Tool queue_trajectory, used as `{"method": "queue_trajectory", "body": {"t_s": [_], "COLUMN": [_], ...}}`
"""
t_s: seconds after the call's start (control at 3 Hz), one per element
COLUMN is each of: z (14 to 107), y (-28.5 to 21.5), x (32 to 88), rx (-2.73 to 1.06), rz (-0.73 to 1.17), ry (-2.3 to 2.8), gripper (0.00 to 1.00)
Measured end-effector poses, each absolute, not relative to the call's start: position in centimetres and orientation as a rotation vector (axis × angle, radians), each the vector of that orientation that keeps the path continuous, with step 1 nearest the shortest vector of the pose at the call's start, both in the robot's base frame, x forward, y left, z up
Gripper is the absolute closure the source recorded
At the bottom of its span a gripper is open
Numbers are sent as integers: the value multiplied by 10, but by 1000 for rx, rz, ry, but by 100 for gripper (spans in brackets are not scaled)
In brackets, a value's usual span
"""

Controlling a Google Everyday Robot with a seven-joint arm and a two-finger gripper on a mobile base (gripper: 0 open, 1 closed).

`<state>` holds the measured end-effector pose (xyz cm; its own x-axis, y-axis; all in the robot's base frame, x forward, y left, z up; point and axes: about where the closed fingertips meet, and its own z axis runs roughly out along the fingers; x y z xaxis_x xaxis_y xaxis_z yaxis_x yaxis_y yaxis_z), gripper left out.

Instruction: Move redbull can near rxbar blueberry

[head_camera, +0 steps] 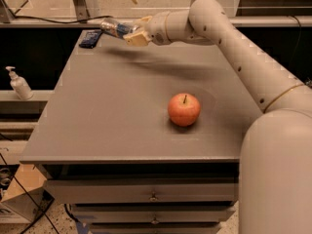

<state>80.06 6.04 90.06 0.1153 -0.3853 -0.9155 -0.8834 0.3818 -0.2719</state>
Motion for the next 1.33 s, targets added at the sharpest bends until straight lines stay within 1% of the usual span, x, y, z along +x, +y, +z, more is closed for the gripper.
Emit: {"method": "queue_trajectory", "body": {"t_s": [0.33, 1.0, 1.33], "z": [887, 858, 847], "y": [86, 116, 122], "x": [801, 797, 796], "rx": [-1211, -1227, -1202], "rz": [595, 663, 697], "ry": [1488, 1535, 1565], "gripper": [59, 13, 0]}}
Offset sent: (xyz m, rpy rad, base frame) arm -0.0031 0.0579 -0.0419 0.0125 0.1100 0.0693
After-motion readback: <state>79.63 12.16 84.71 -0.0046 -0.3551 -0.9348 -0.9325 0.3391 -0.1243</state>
